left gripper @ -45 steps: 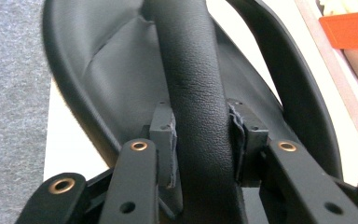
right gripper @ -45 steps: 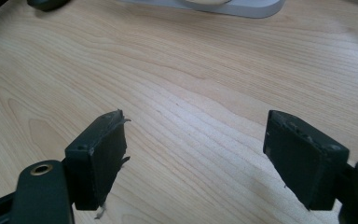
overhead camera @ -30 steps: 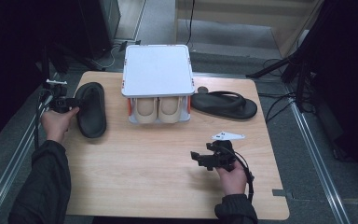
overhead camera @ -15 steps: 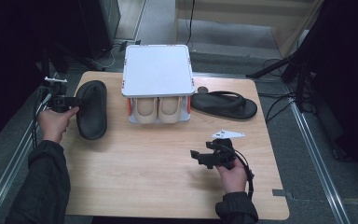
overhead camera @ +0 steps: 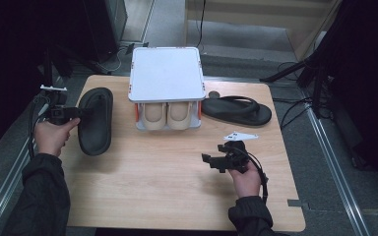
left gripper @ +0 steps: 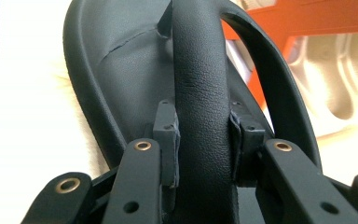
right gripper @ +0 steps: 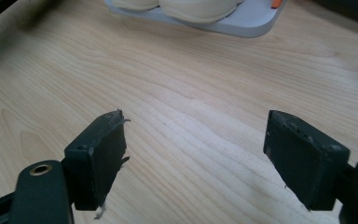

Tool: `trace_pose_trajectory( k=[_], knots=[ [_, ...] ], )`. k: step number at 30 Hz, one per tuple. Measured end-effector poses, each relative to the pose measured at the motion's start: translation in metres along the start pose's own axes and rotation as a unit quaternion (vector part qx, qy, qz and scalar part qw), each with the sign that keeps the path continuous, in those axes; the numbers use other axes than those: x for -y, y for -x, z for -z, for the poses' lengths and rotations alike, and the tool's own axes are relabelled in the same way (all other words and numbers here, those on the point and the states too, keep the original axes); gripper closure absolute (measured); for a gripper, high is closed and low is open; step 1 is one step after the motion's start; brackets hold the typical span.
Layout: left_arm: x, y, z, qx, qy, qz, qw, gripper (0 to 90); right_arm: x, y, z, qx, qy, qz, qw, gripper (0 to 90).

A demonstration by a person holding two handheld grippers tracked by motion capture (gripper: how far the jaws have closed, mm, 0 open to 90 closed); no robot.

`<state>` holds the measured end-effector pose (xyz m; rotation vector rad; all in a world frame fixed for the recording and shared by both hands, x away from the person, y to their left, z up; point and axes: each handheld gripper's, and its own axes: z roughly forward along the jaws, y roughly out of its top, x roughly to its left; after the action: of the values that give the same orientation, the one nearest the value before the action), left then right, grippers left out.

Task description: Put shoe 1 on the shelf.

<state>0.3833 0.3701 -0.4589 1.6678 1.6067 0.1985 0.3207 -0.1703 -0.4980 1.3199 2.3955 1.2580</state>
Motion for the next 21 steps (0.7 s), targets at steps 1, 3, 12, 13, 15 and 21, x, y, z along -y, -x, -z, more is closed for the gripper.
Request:
trace_pose_trajectory(
  k=[1, 3, 12, 13, 15, 21],
  knots=[
    [0.002, 0.001, 0.001, 0.002, -0.001, 0.0, 1.0, 69.3, -0.001, 0.001, 0.0, 0.0, 0.0, 0.0, 1.0, 20.9],
    [0.006, 0.002, 0.004, 0.0, -0.001, 0.0, 1.0, 69.3, -0.003, 0.003, -0.001, 0.0, 0.001, -0.001, 1.0, 20.9],
    [0.027, 0.018, 0.018, -0.001, 0.008, -0.012, 0.9999, 69.2, -0.011, 0.008, -0.004, 0.002, 0.002, 0.006, 1.0, 20.9],
    [0.027, 0.018, 0.018, -0.001, 0.008, -0.012, 0.9999, 69.2, -0.011, 0.008, -0.004, 0.002, 0.002, 0.006, 1.0, 20.9],
    [0.033, 0.024, 0.021, -0.004, 0.009, -0.02, 0.9998, 69.2, -0.014, 0.01, -0.004, 0.008, 0.002, 0.007, 0.9999, 20.9],
    [0.057, 0.043, 0.032, 0.01, 0.009, -0.036, 0.9993, 69.2, -0.02, 0.016, -0.007, 0.006, 0.008, 0.002, 0.9999, 20.9]
  ],
)
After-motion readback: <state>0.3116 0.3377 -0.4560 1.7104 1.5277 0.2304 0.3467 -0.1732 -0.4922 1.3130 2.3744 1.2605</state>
